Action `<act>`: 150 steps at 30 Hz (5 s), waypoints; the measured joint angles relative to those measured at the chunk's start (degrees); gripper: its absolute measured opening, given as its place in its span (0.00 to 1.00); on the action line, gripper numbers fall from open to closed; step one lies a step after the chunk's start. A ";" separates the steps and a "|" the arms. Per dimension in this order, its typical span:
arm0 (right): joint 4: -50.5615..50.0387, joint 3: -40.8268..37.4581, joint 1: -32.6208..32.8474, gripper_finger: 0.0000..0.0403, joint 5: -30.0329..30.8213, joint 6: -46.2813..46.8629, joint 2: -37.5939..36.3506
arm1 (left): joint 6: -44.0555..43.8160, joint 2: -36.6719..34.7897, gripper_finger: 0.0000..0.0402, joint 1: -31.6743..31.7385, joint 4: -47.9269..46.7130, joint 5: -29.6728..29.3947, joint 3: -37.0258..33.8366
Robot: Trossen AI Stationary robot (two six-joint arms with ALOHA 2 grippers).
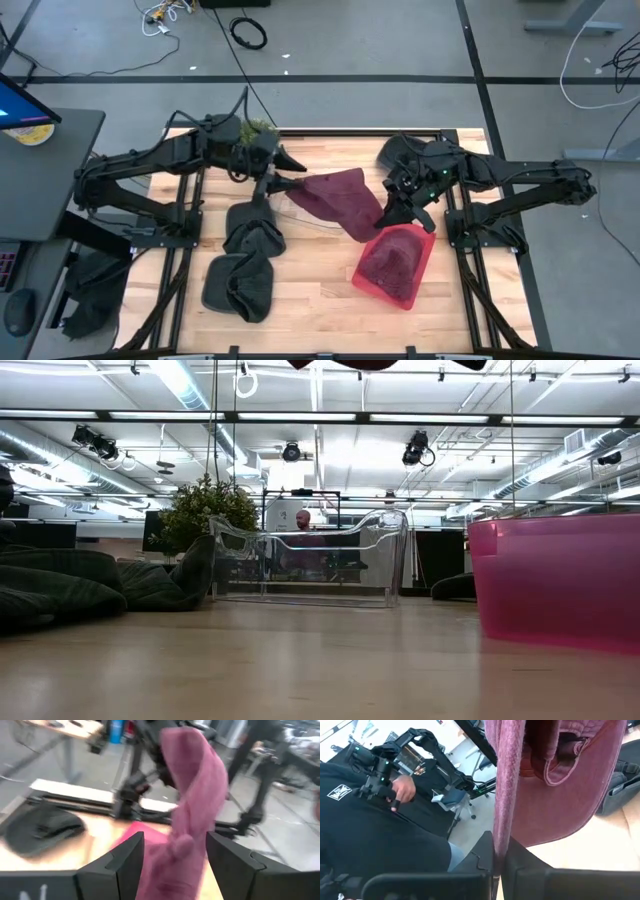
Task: Pick & Place hat
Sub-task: Put the red cap into the red bin
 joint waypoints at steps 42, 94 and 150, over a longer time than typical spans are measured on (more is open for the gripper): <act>-16.54 0.00 -12.02 0.56 14.90 0.95 -0.39 | -18.32 0.90 0.05 -1.48 23.39 -23.03 0.04; 79.34 0.00 -24.09 0.70 -4.48 36.97 30.15 | -8.61 2.00 0.05 -8.89 51.47 -36.45 0.02; 7.19 4.90 -33.70 0.01 -27.79 7.88 2.84 | -0.98 -2.55 0.60 -9.29 25.02 -32.75 0.02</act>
